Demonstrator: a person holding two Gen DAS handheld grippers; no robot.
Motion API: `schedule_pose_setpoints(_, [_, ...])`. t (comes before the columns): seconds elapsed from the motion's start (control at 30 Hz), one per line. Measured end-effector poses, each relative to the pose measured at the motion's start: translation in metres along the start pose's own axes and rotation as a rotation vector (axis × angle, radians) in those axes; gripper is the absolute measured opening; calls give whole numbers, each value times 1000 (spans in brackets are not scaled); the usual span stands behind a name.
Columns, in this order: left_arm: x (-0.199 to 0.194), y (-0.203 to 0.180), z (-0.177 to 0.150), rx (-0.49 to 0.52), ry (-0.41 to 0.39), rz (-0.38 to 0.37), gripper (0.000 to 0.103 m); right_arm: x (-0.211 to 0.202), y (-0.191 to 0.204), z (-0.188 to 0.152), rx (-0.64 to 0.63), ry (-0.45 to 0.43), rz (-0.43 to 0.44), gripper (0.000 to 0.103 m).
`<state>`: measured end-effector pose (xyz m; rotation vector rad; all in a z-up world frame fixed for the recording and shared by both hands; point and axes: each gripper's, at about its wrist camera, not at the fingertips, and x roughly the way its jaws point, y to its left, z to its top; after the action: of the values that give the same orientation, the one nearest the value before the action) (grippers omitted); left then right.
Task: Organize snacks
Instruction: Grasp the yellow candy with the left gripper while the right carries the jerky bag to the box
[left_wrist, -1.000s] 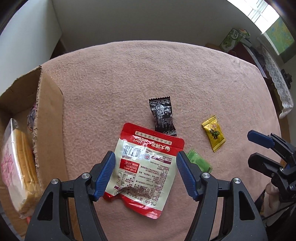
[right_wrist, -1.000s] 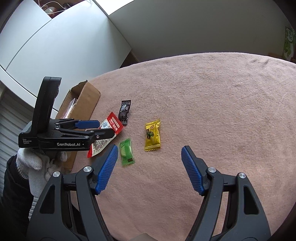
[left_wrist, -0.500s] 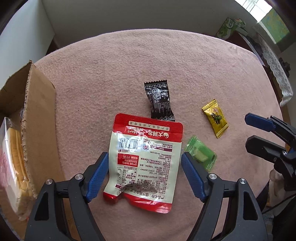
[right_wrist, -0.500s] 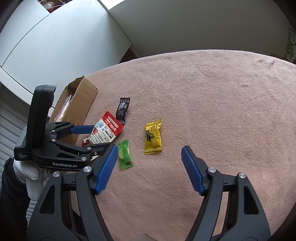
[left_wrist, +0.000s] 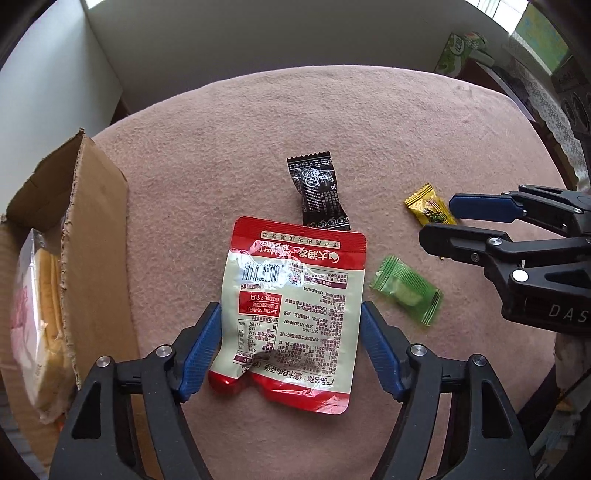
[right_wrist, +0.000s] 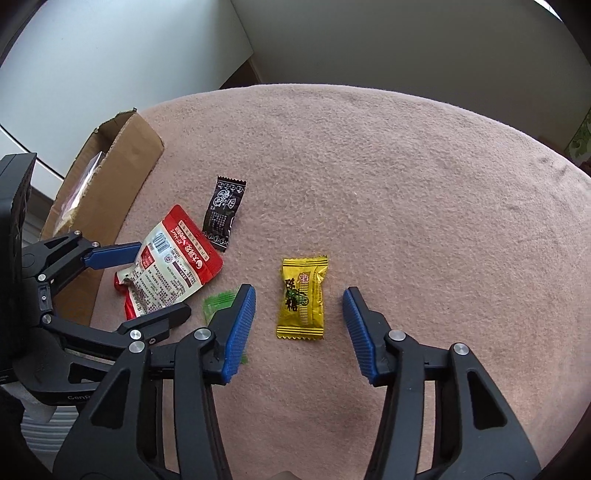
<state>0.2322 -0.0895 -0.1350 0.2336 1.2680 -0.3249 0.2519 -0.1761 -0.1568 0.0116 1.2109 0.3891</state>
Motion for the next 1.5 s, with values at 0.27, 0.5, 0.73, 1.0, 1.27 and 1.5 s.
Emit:
schedule_pose_setpoints(0.27, [-7,-5,3,39,-32,39,62,0,17,-9,-90,2,-95,24])
schedule_pose_setpoints(0.5, [-13,9,-5,-7,-56,10,57,-7,14,-14,-68,-23,-80,24])
schedule_pose_setpoints(0.73, [-34,23,-4,-49,-87,-18,57,-21,17,-18,-70,-55,-72,24])
schedule_pose_setpoints(1.0, [-66,34,-15,-60,-144,-30,57,-43,19,-21,-78,-95,-70,24])
schedule_pose_setpoints(1.27, [-92,39,-28,-57,-200,-4,57,-65,39,-16,-99,-139,-42,24])
schedule_pose_setpoints(1.5, [-110,53,-43,-70,-234,4,57,-80,78,-10,-149,-172,-2,24])
